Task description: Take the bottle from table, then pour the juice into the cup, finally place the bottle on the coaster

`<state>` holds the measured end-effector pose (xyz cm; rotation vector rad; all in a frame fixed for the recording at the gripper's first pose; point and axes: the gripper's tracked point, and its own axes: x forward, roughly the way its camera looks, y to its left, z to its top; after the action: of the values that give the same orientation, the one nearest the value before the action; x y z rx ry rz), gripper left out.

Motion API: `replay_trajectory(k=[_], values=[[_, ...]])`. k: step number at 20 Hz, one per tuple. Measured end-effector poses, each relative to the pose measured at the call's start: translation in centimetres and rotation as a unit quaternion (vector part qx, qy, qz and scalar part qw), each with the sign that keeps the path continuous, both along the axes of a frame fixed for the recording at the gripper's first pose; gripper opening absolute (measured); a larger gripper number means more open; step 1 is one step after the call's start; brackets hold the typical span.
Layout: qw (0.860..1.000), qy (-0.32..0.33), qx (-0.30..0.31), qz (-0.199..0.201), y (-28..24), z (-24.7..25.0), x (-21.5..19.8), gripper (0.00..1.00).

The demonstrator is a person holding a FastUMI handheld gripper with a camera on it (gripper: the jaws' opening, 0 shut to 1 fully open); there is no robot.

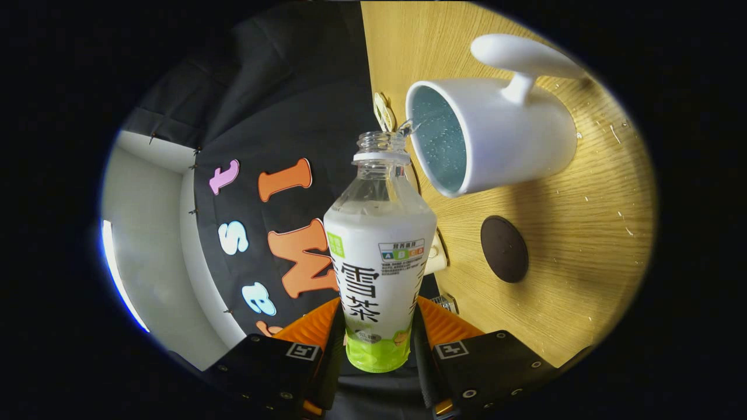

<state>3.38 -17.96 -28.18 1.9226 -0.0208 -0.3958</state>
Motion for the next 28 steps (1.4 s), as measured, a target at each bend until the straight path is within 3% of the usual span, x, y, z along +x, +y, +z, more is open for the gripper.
replay_trajectory(k=[28], values=[[0.996,-0.028,0.082,-0.038,-1.6,1.3,0.2,0.57]])
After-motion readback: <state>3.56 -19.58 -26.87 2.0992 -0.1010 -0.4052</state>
